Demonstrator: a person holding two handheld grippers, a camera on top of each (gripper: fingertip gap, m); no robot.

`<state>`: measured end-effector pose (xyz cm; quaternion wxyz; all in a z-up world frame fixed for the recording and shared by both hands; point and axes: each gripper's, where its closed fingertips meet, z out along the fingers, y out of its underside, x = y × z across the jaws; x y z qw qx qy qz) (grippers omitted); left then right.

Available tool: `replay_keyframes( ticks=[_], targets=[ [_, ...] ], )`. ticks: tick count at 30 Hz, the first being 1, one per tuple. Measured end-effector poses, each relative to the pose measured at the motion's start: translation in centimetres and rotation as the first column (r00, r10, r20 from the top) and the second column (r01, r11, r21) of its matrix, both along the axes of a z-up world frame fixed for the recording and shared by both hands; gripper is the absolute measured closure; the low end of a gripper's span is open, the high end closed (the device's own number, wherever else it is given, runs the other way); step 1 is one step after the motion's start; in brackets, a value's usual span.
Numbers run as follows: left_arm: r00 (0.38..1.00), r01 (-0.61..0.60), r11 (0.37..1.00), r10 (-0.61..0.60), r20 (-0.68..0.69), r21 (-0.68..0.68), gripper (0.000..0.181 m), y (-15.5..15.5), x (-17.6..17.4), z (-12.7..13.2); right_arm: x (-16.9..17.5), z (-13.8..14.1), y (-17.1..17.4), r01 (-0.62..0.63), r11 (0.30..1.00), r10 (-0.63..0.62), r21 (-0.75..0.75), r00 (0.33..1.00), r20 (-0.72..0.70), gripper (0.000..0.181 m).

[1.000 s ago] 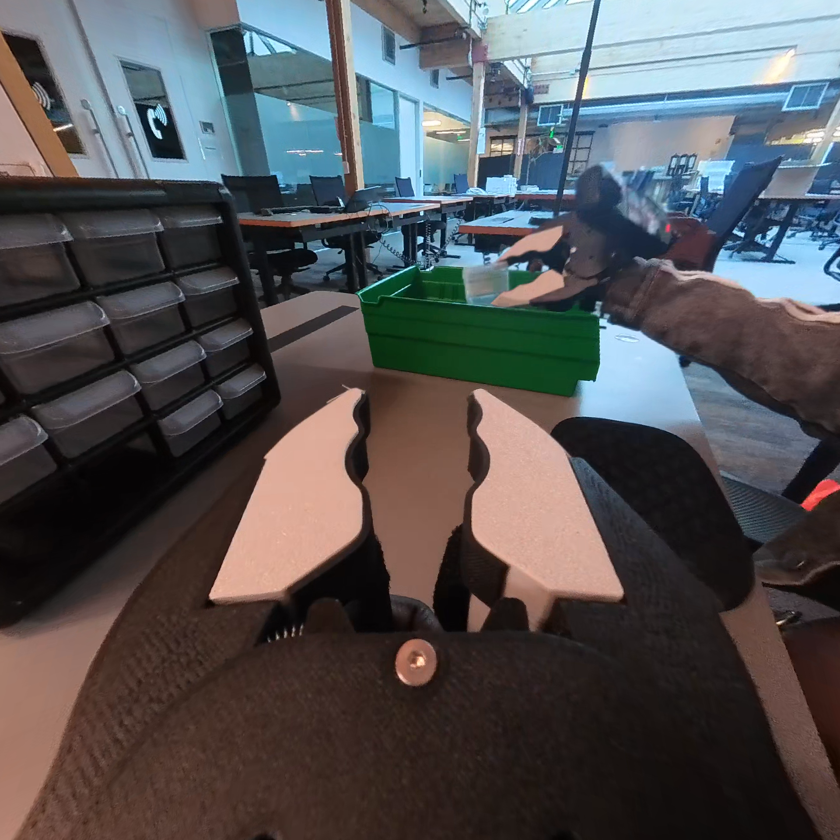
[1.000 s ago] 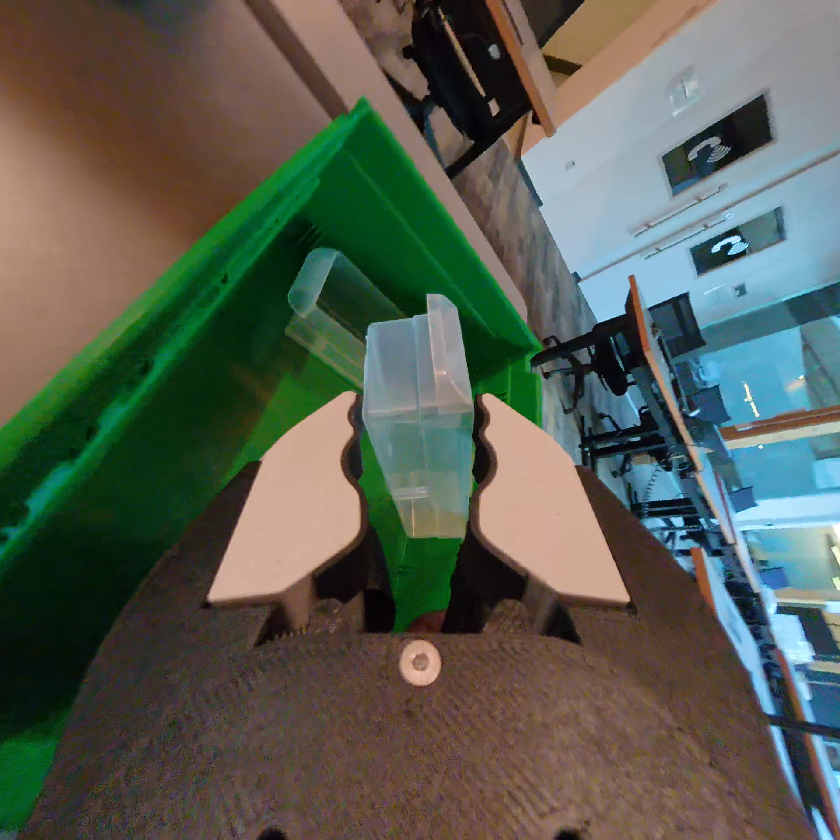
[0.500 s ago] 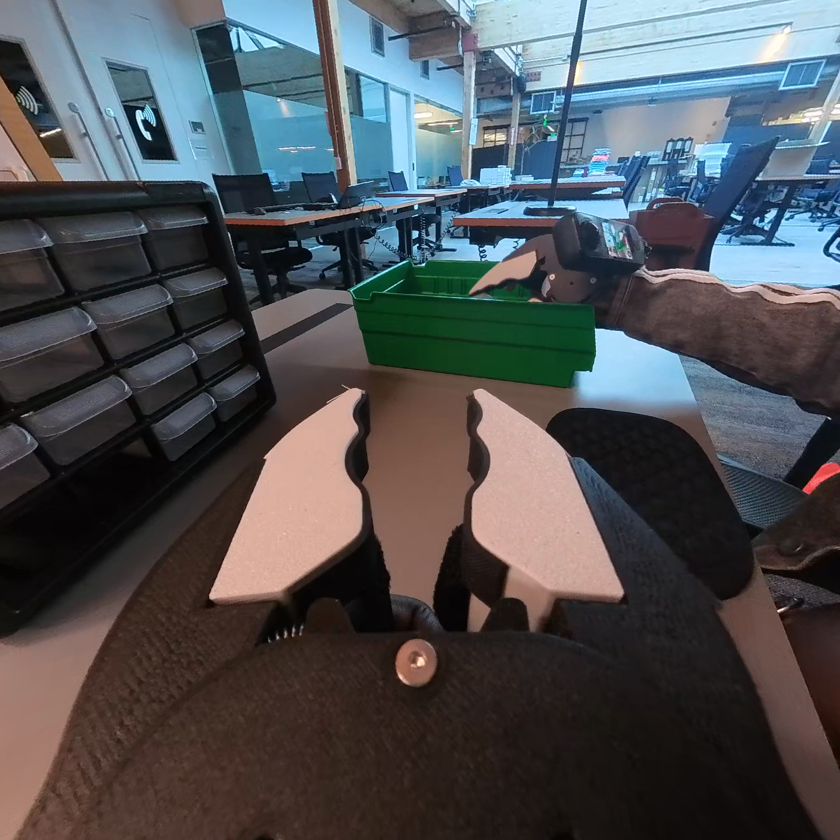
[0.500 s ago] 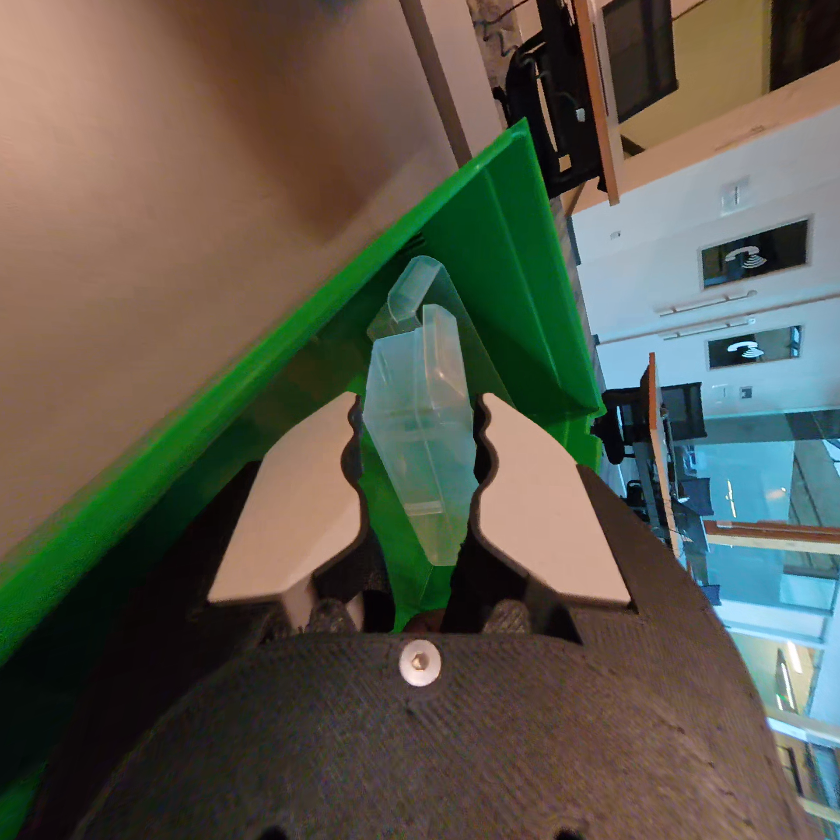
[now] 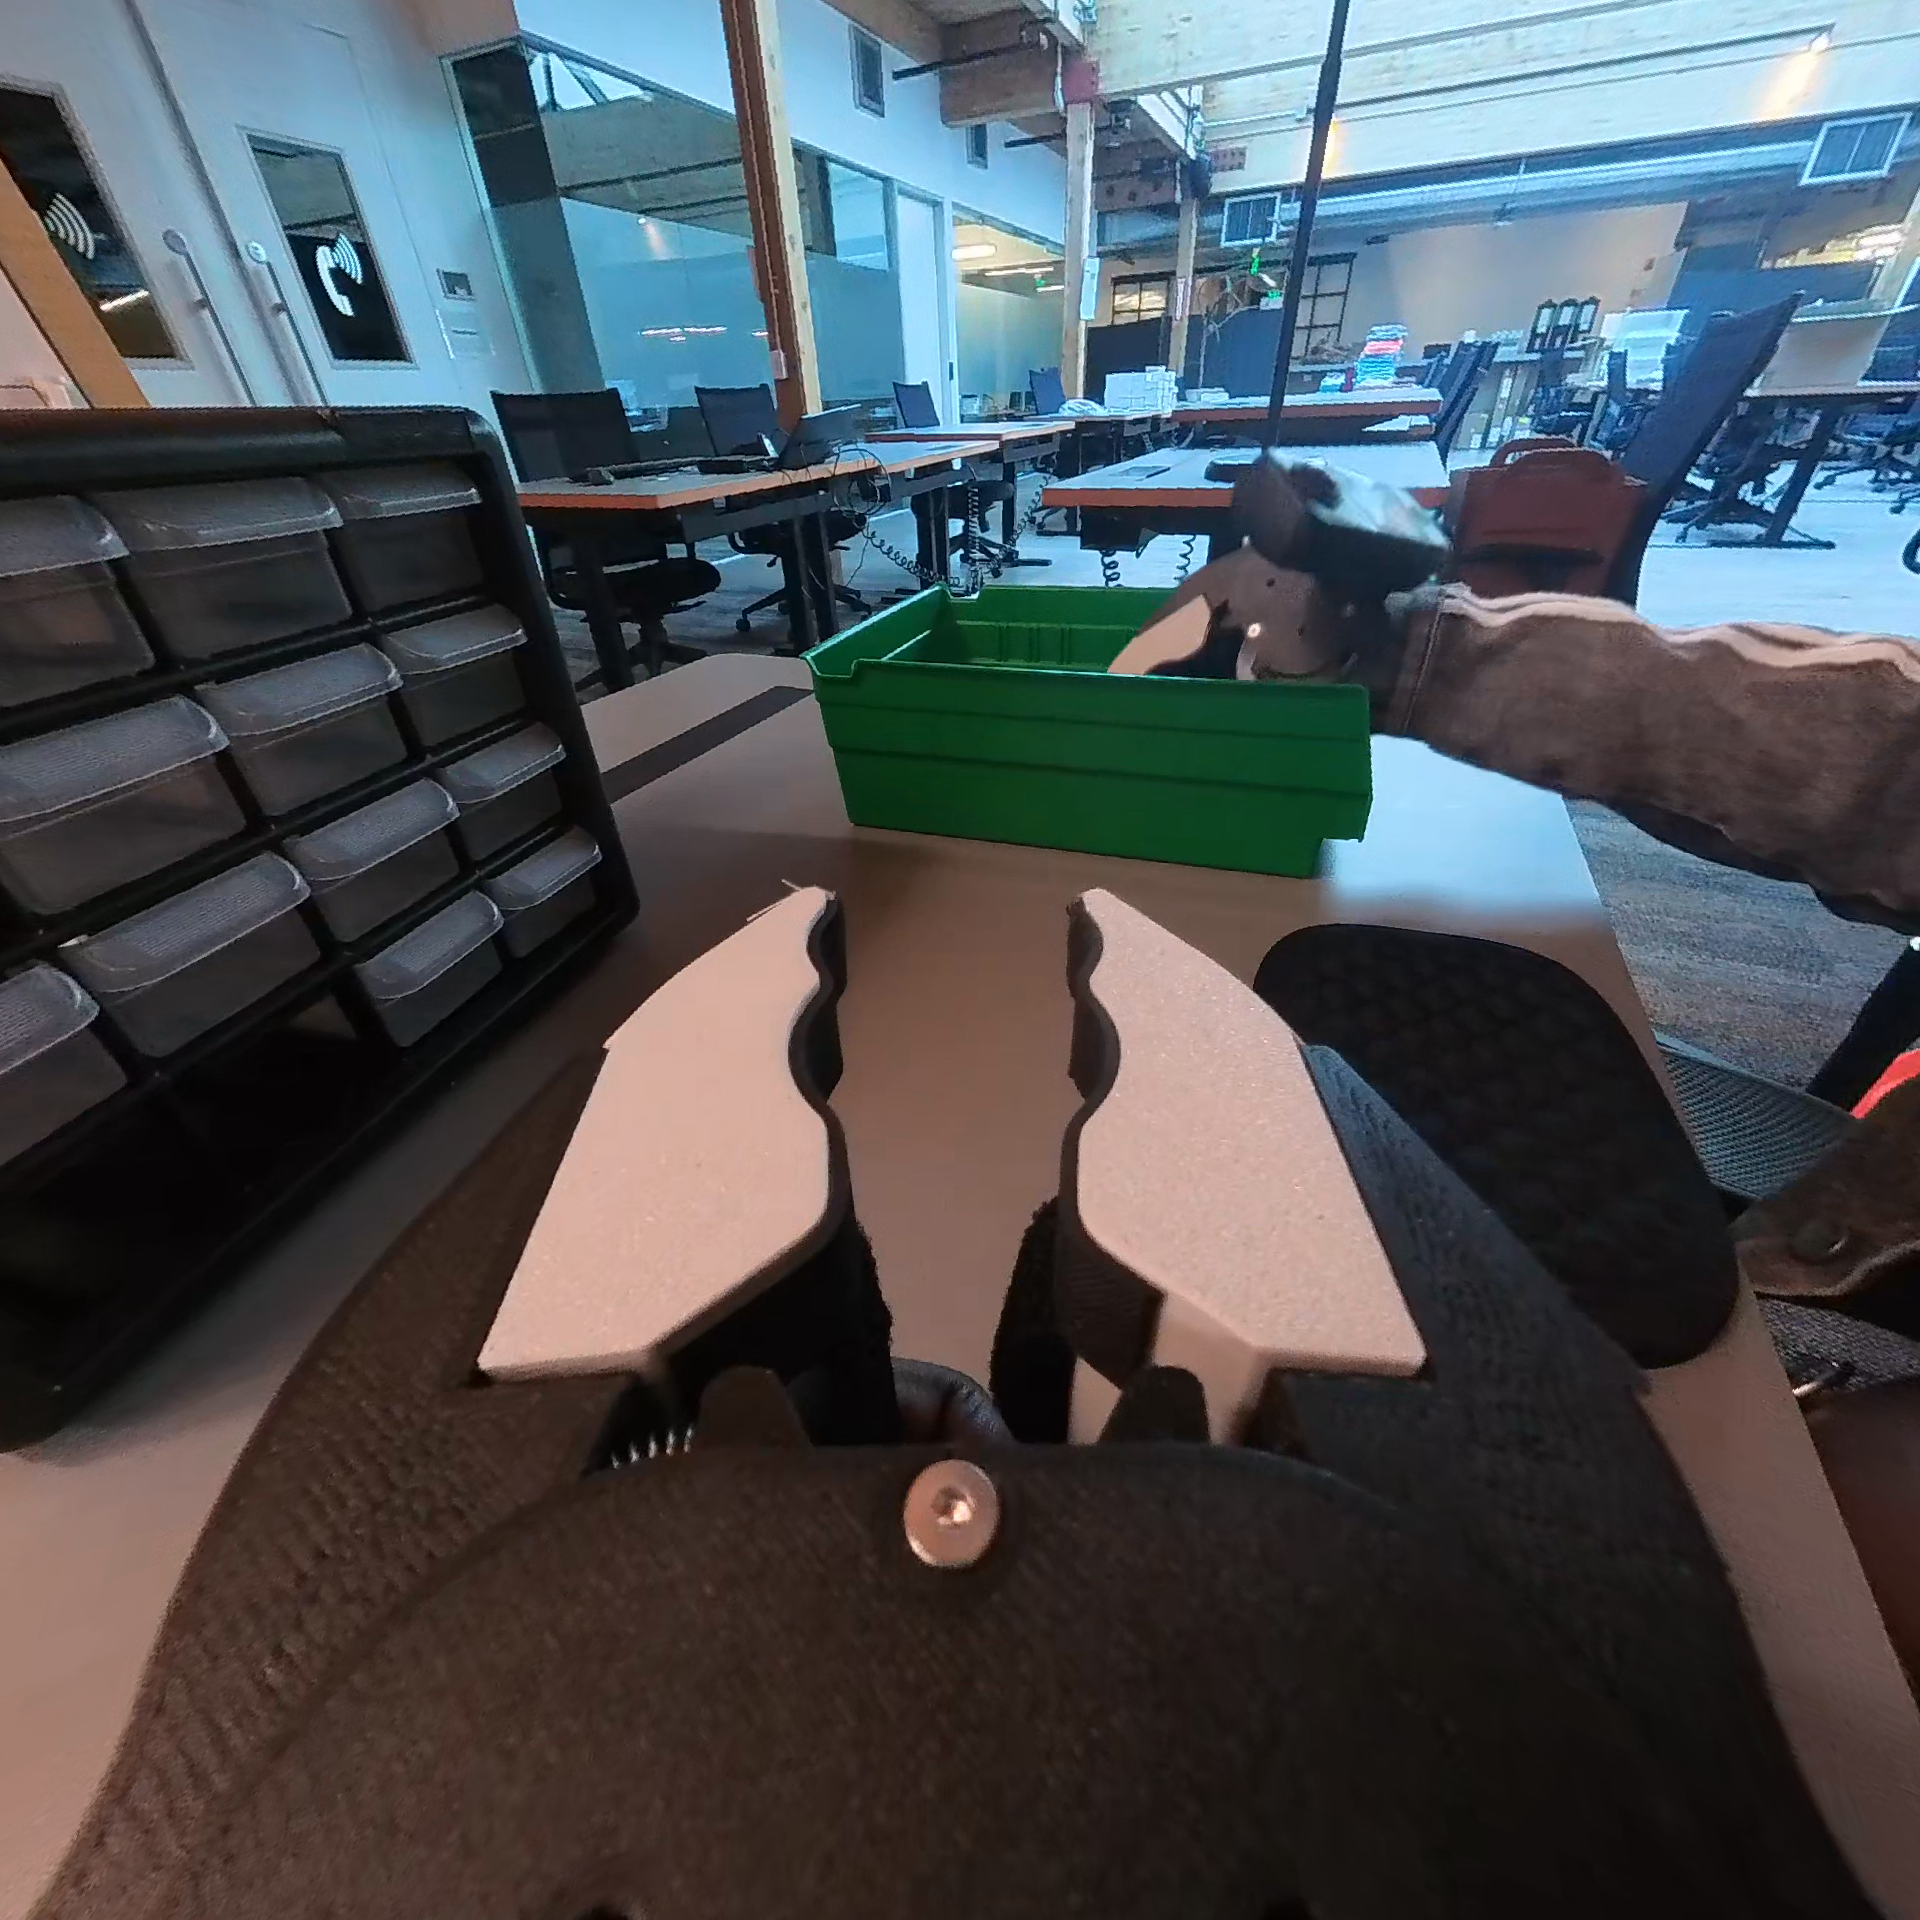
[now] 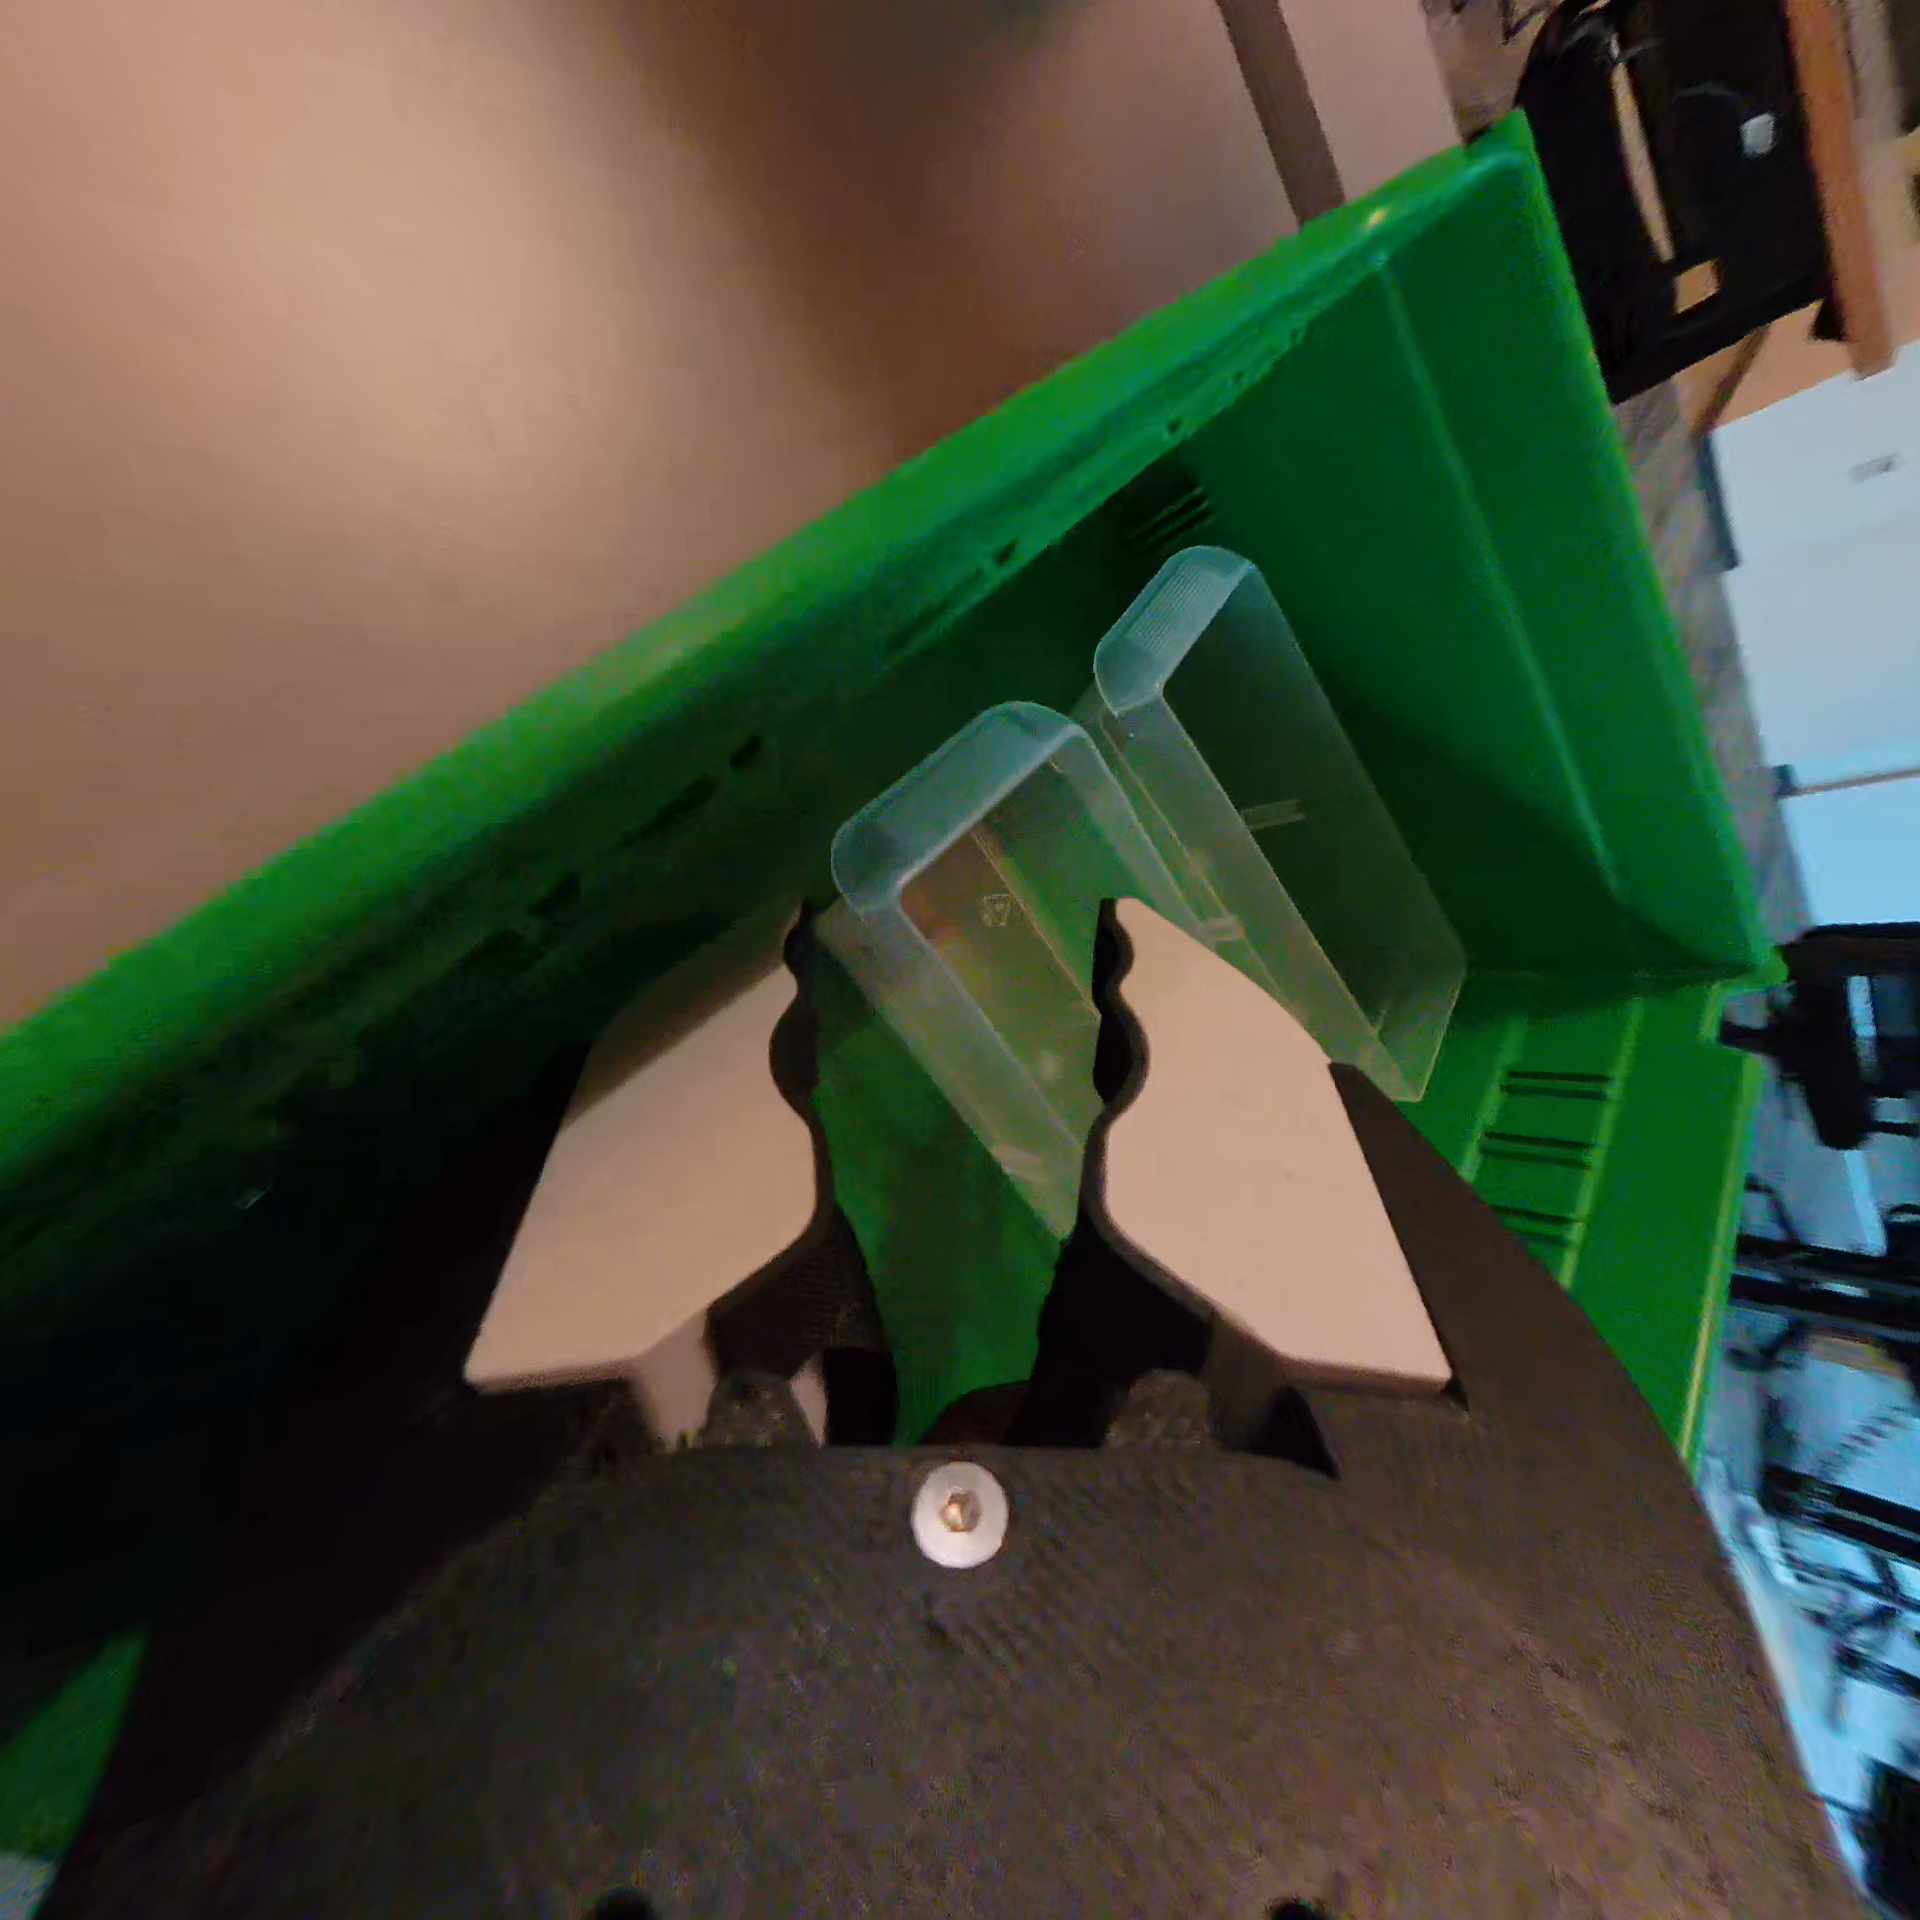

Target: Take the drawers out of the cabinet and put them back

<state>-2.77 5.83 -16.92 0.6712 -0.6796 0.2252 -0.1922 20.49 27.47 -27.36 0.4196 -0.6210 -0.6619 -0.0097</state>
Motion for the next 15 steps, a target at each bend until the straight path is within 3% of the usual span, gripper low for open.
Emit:
replay_keyframes(
  ticks=[3,5,9,13,15],
  targets=[
    [1.000,0.002,1.000,-0.002,-0.005,-0.002,0.140,0.0,0.1,-0.1,0.8,1.1,-0.2,0.004,0.990,-0.014,-0.140,0.998,-0.067,0.127],
    [1.000,0.004,1.000,-0.004,-0.008,-0.004,0.140,0.0,0.1,-0.2,2.3,1.3,0.1,0.024,0.977,-0.028,-0.210,1.000,-0.014,0.131],
    [1.000,0.001,1.000,-0.001,-0.017,-0.005,0.140,0.1,0.1,-0.2,4.5,0.2,2.1,-0.016,0.996,0.036,-0.092,0.973,0.228,0.141],
    [1.000,-0.007,1.000,0.007,-0.016,-0.008,0.141,0.2,0.0,-0.3,3.7,-0.5,3.2,-0.128,0.992,0.121,-0.001,0.935,0.333,0.168],
    [1.000,-0.005,1.000,0.004,-0.015,-0.013,0.141,0.2,0.0,-0.4,3.3,-0.5,3.7,-0.162,0.987,0.146,0.016,0.923,0.356,0.168]
  ],
)
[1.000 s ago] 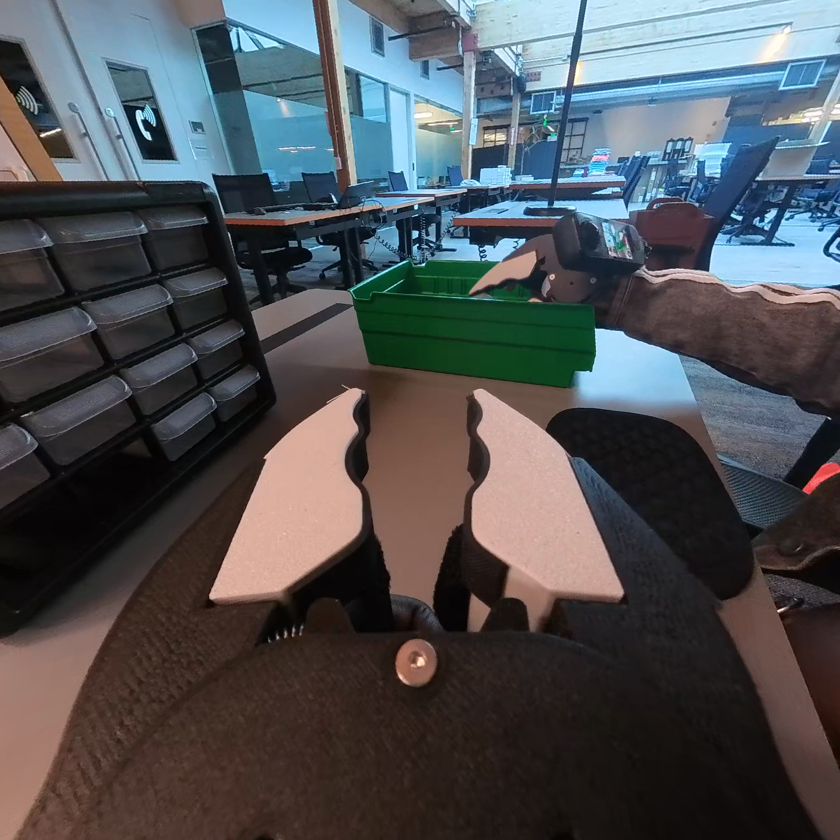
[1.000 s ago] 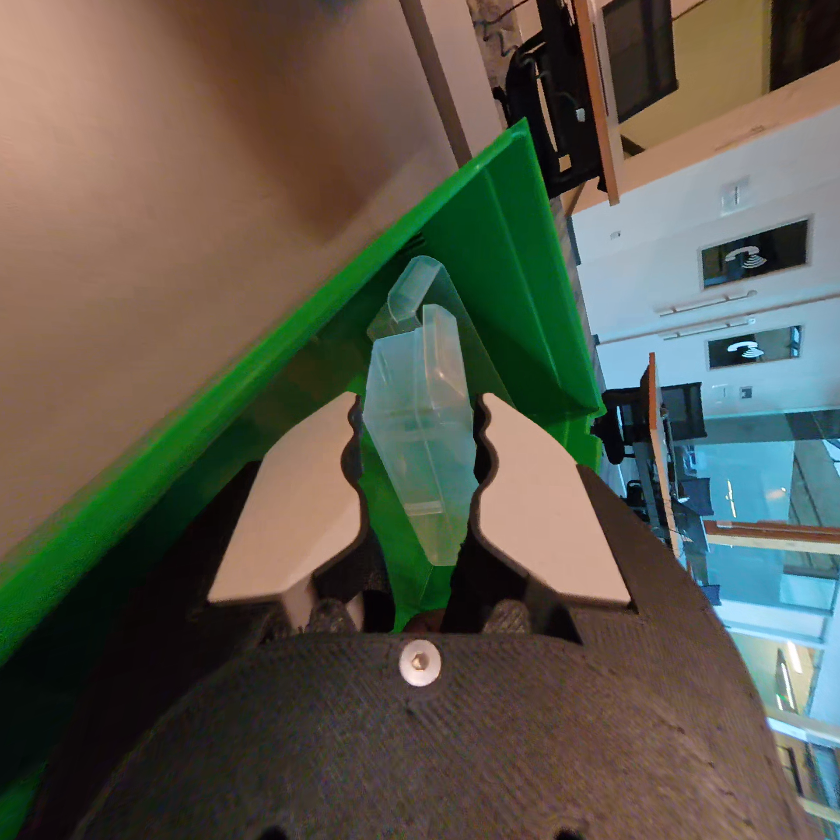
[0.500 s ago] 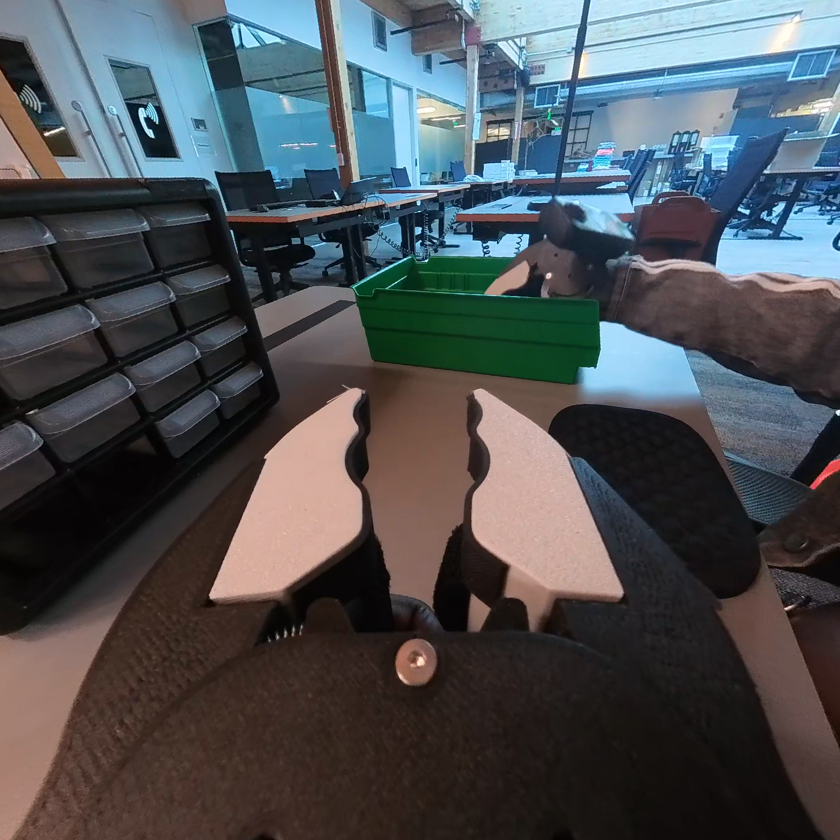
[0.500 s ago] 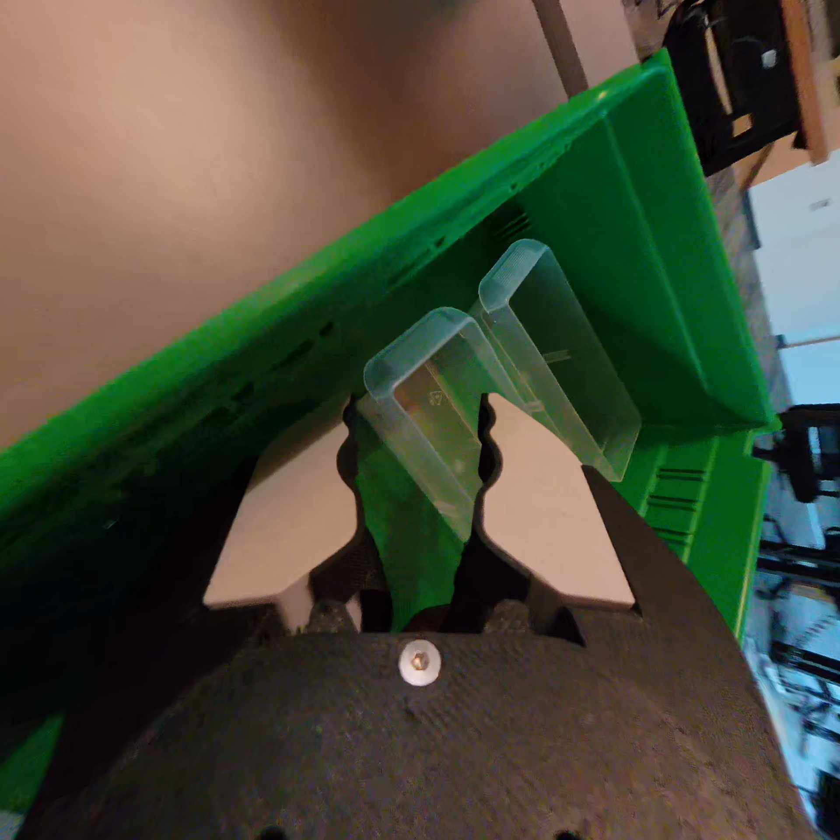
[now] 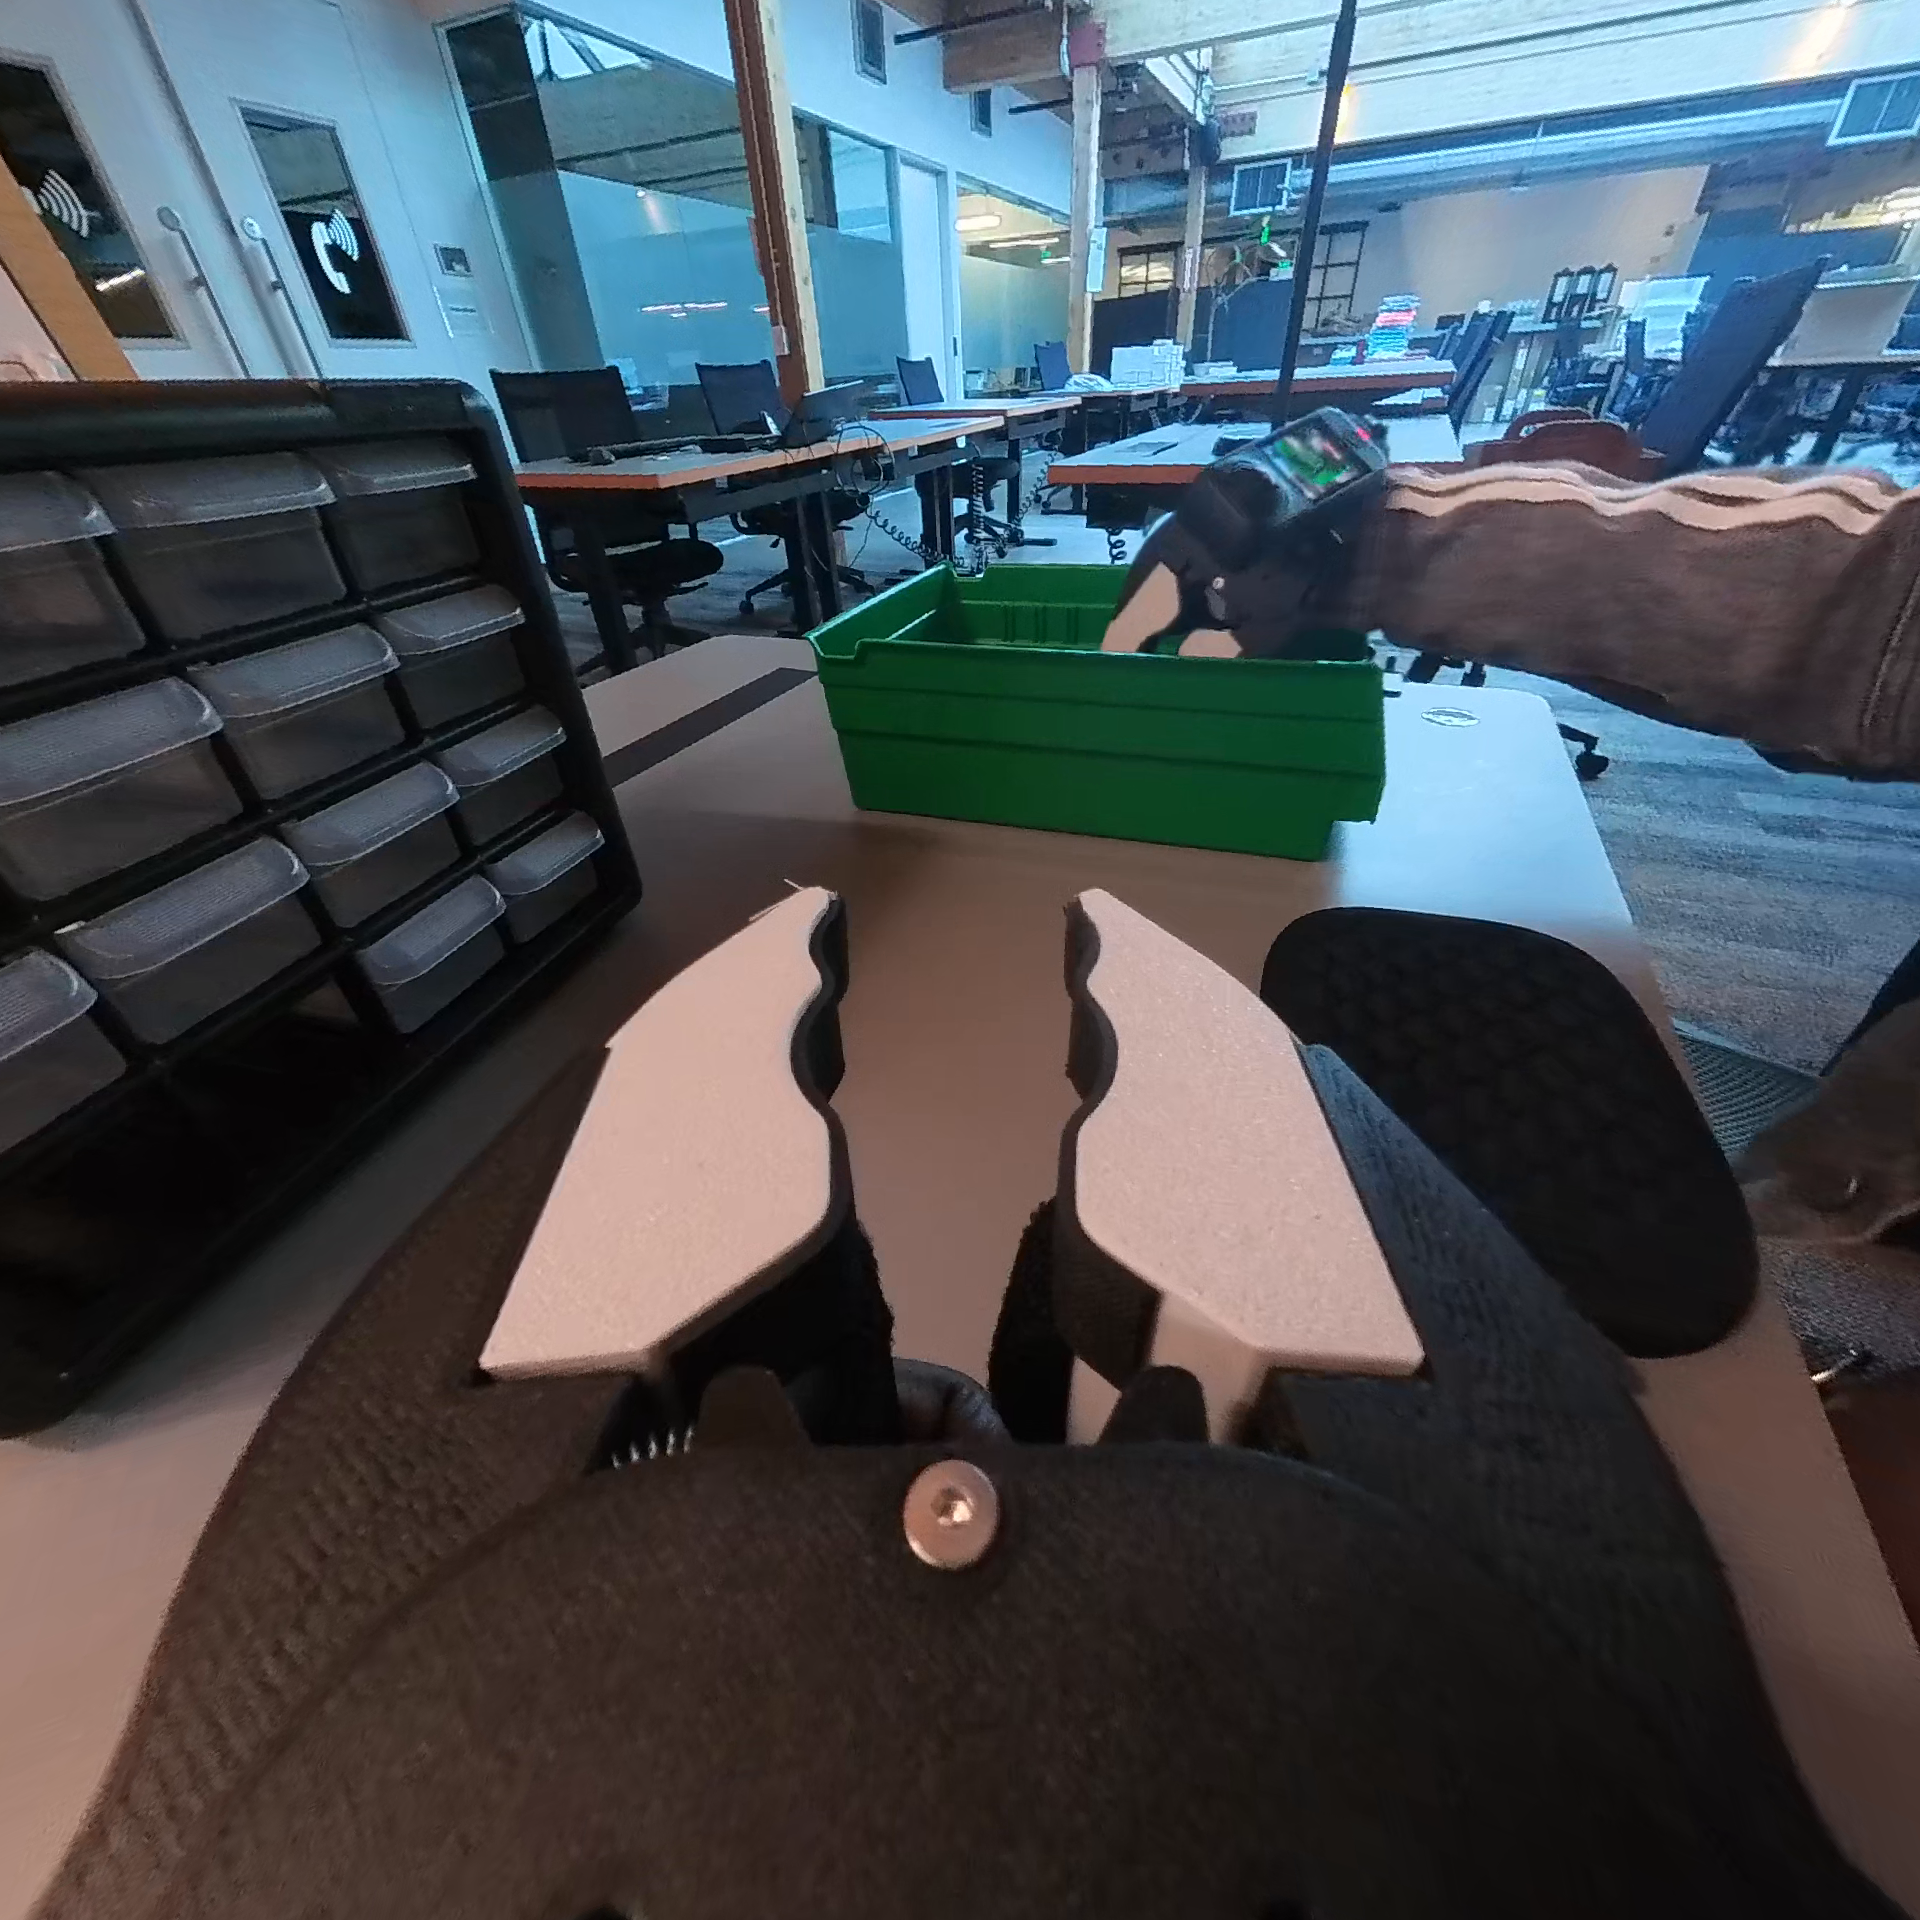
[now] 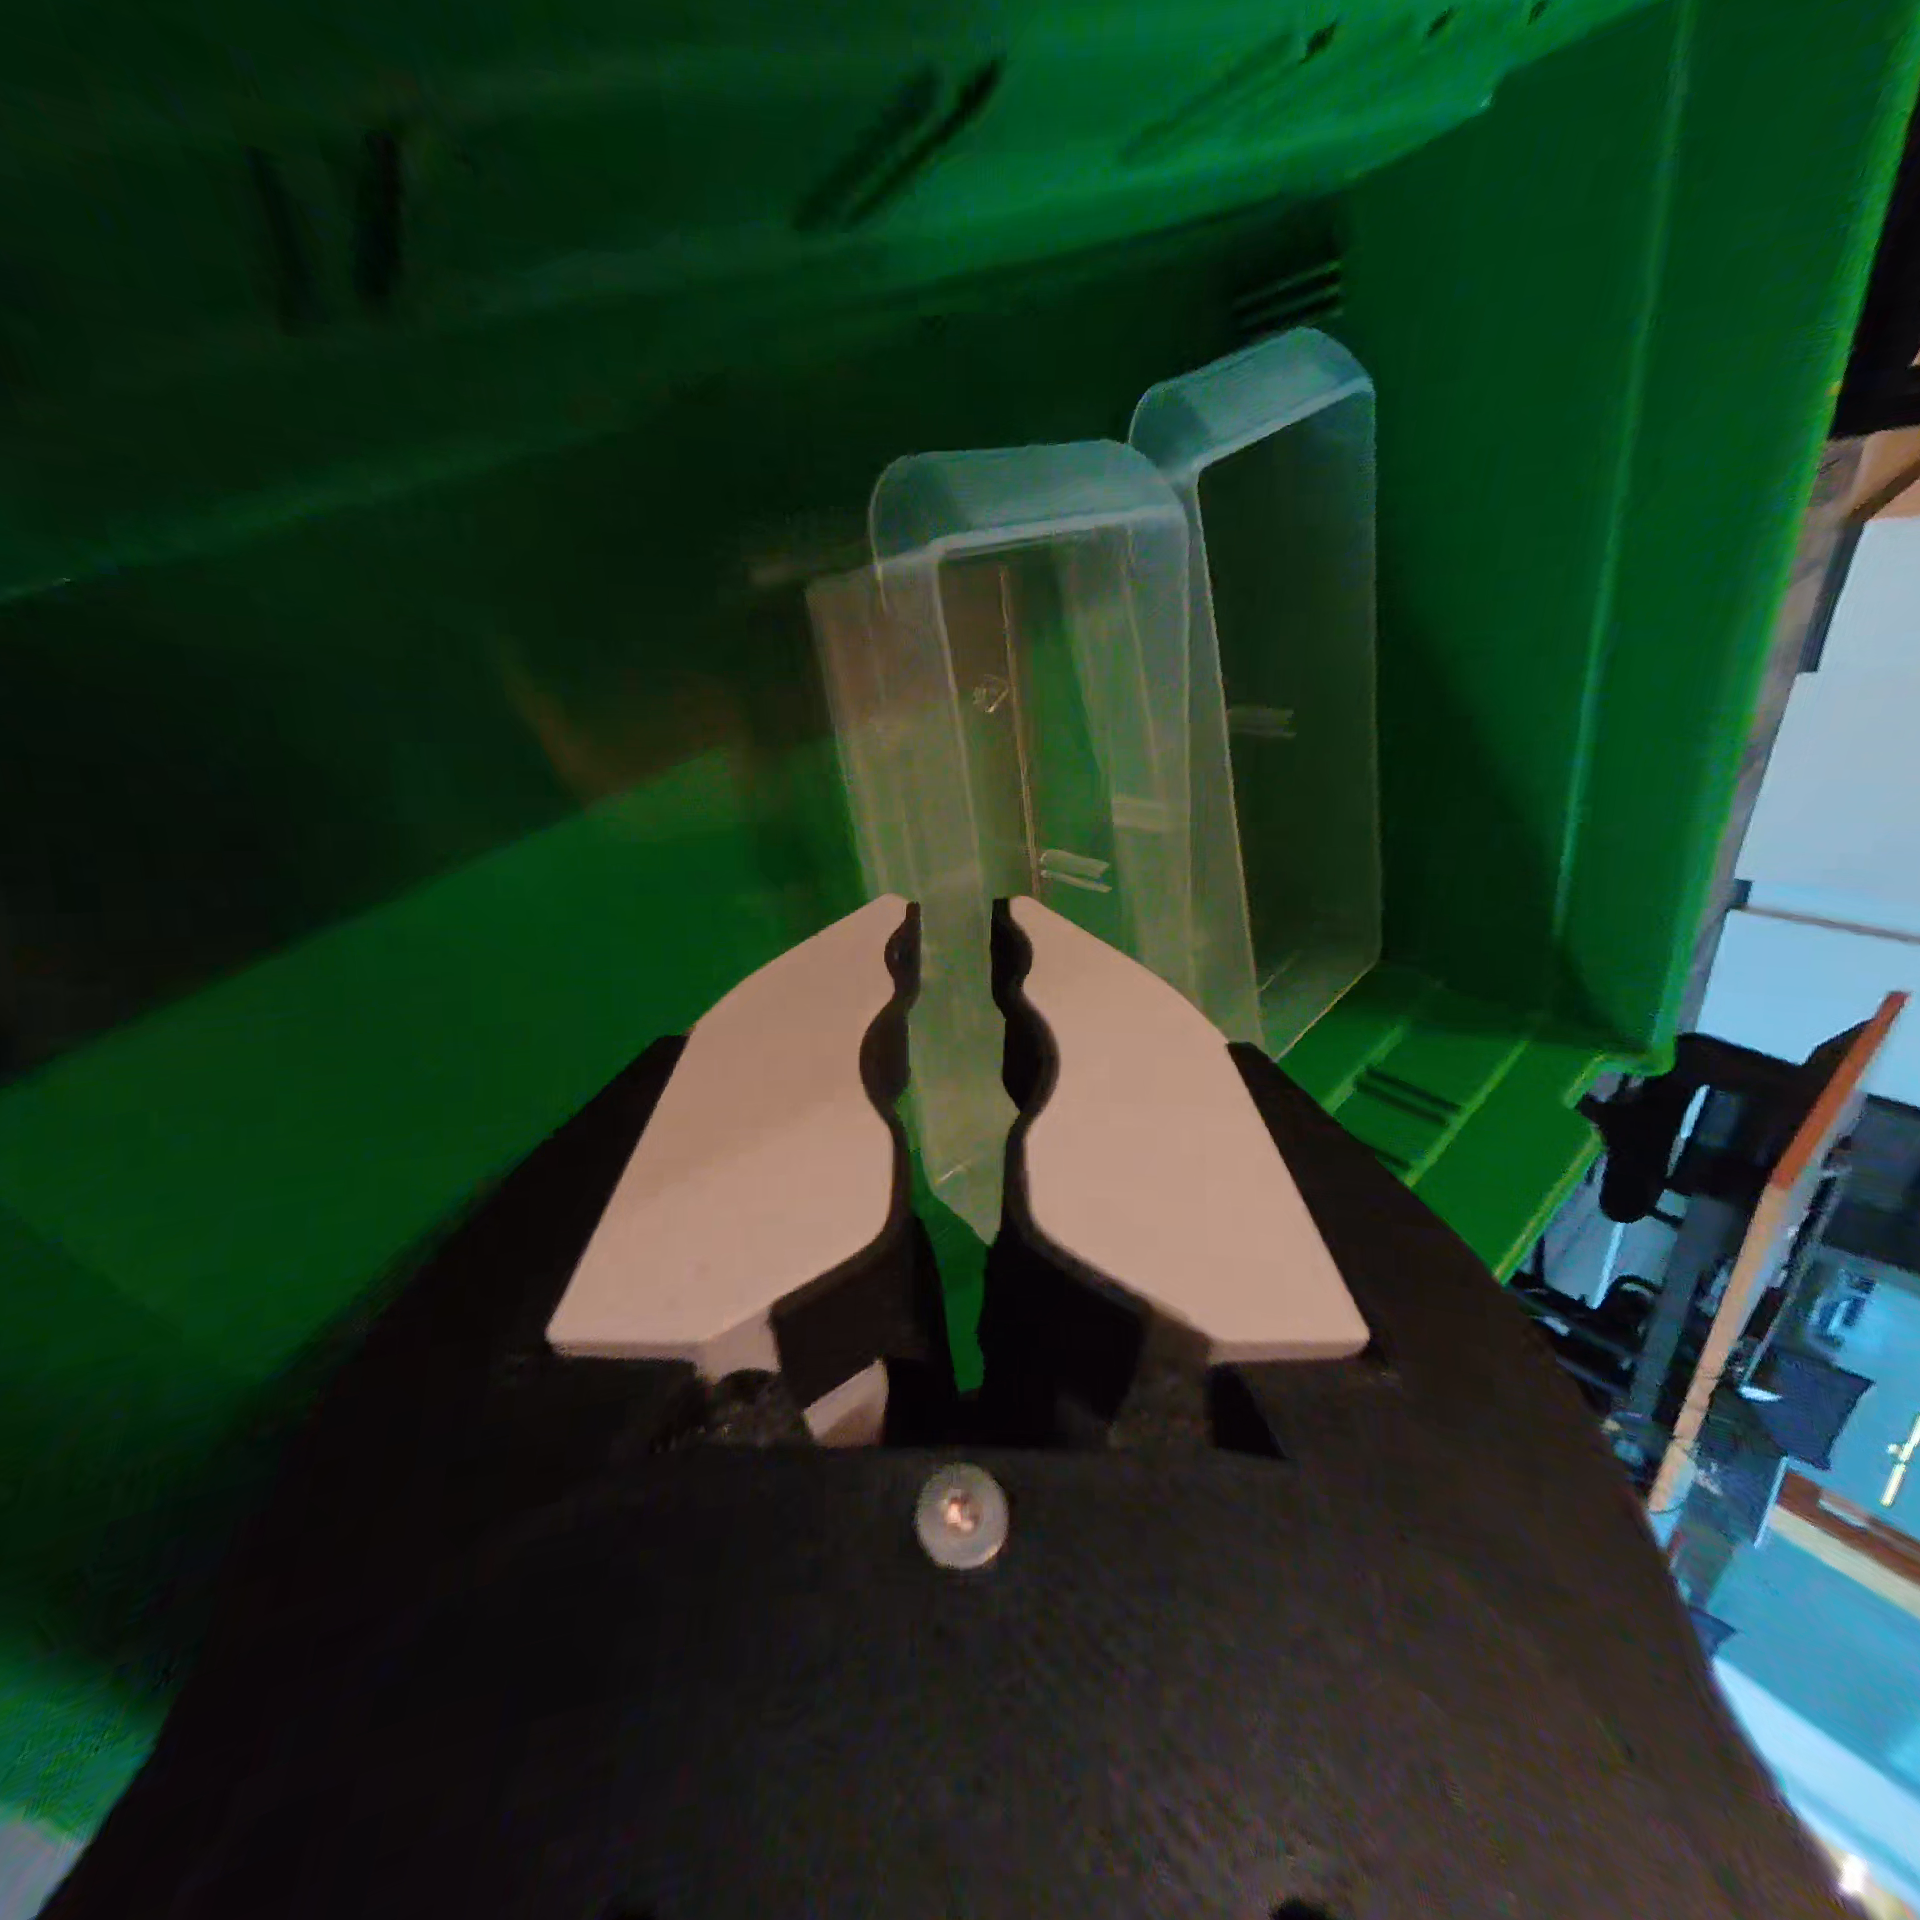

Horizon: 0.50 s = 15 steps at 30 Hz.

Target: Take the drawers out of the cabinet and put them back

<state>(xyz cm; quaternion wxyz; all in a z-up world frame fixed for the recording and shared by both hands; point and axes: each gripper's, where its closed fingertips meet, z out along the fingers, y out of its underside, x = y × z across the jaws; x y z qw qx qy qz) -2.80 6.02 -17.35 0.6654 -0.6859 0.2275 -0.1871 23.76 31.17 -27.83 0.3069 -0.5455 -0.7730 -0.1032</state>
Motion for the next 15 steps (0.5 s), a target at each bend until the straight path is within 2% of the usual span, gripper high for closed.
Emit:
replay_keyframes(
  ticks=[9,15],
  targets=[
    [1.000,0.001,1.000,-0.001,-0.009,-0.010,0.142,0.1,-0.1,-0.3,-0.3,-0.2,1.7,-0.028,0.999,0.027,0.025,0.998,0.050,0.170],
    [1.000,0.004,1.000,-0.004,-0.004,-0.009,0.142,0.1,0.0,-0.3,0.5,-0.5,0.8,-0.061,0.998,0.062,-0.023,0.995,0.075,0.178]
  ],
)
